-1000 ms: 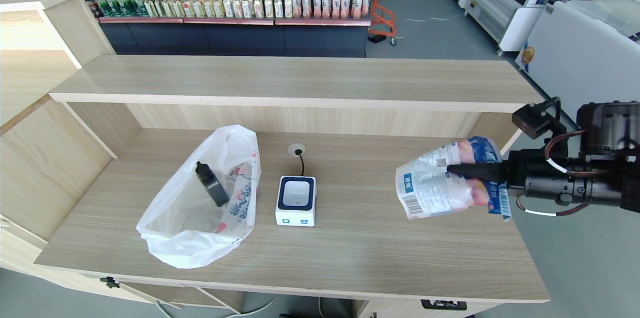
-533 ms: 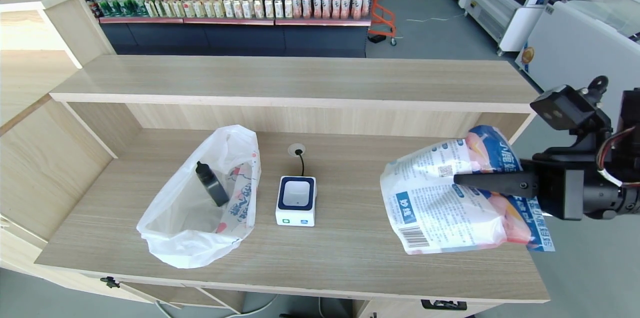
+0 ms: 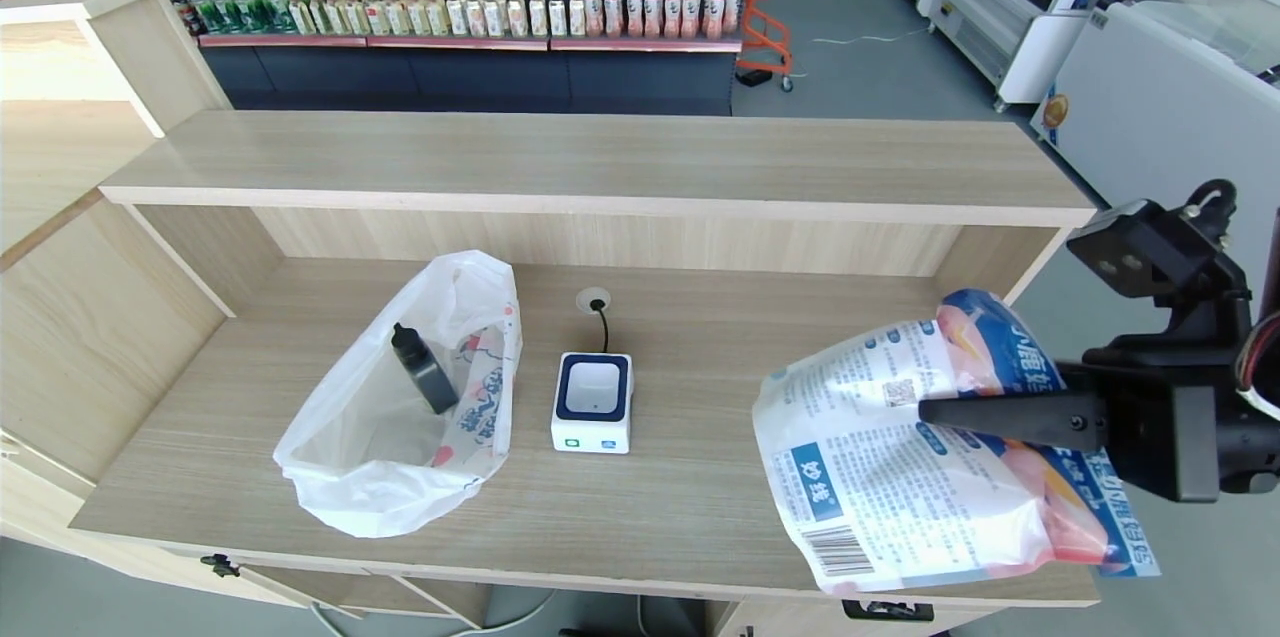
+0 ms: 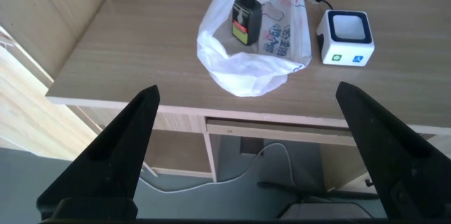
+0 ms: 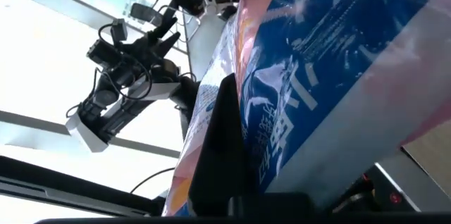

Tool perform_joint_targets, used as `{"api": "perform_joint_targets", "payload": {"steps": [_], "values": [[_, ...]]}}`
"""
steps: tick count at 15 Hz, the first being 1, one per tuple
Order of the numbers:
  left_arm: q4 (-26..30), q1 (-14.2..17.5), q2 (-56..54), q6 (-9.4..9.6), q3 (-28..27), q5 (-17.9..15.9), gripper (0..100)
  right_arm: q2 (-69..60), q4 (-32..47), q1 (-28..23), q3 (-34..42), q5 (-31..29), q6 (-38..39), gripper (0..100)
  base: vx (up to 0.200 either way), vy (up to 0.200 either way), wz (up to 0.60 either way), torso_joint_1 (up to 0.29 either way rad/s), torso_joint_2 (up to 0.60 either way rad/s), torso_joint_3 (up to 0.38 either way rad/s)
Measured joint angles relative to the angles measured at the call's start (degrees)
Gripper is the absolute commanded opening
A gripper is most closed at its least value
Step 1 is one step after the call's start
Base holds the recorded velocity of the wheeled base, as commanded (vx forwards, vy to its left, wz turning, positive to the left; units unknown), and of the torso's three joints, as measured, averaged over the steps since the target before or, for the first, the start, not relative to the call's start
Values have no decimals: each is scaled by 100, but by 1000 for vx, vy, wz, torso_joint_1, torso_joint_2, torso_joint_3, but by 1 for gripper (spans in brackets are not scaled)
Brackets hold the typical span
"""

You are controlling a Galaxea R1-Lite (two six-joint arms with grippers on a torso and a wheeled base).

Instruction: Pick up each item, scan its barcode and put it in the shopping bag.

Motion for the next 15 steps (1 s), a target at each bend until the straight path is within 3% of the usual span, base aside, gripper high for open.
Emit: {"api": "perform_joint_targets", "payload": {"steps": [3, 7, 15], "values": [[0, 0, 0, 0, 0, 0, 100, -85, -12, 124, 23, -23, 189, 0, 0, 0, 0, 0, 0, 0], [0, 0, 0, 0, 0, 0, 100, -39, 10, 254, 50, -483, 194, 0, 0, 0, 0, 0, 0, 0], [0, 0, 0, 0, 0, 0, 100, 18, -6, 469, 161, -518, 197, 0, 0, 0, 0, 0, 0, 0]]}}
